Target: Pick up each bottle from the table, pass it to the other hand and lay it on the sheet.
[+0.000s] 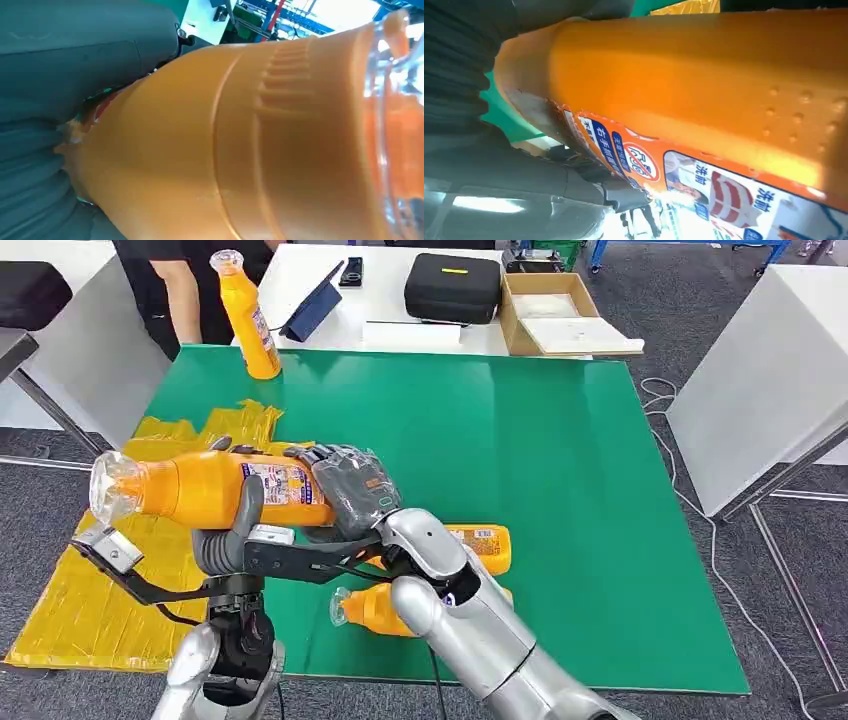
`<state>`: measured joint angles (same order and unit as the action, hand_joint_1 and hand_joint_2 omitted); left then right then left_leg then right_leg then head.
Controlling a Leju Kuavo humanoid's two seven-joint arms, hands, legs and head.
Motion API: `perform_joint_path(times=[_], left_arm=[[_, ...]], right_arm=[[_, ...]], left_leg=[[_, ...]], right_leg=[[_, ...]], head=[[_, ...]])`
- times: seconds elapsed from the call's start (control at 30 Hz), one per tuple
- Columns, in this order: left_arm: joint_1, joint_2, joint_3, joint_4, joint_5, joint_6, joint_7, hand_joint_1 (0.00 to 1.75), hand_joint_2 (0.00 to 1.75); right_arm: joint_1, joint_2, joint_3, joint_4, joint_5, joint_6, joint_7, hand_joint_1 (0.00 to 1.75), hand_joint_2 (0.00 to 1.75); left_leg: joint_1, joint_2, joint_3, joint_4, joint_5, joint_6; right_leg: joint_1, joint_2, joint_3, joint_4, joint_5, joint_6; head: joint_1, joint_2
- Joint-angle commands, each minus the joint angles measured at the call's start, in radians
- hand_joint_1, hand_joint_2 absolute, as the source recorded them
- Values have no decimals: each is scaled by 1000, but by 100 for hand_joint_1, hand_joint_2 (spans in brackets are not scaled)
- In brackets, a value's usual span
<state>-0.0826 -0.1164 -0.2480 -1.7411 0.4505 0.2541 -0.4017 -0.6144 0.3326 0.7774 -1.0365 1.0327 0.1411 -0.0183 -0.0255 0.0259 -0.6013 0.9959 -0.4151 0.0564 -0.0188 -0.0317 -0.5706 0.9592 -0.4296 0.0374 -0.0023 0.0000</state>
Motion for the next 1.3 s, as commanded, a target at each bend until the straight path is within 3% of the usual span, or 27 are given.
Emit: perform_joint_path(times=[0.03, 1.03, 1.13, 1.3], left_arm=[[-37, 13, -20, 16, 0, -9, 10, 175, 175], [-4, 21, -3, -12, 7, -23, 2, 175, 175], [30, 30, 11, -46, 13, -39, -7, 175, 175], [132, 22, 112, -143, 22, -84, -4, 175, 175]], right_arm=[[-30, 0, 73, 39, -16, 8, -19, 0, 0], [-25, -2, 74, 55, -31, 11, -5, 0, 0], [-13, -22, 6, 42, -91, -34, -32, 0, 0], [9, -137, -121, -104, -174, -32, -83, 0, 0]], left_leg=[[2, -2, 3, 0, -1, -5], [1, -2, 1, 0, 0, -3], [1, -2, 1, 0, 0, -3], [2, -3, 1, 0, -1, -3]], right_leg=[[1, 2, 3, 0, -1, -2], [1, 0, 1, -1, 0, -2], [1, 0, 2, -1, 0, -1], [1, 0, 2, -1, -1, -1]], head=[[0, 0], [0, 0], [0, 0], [0, 0]])
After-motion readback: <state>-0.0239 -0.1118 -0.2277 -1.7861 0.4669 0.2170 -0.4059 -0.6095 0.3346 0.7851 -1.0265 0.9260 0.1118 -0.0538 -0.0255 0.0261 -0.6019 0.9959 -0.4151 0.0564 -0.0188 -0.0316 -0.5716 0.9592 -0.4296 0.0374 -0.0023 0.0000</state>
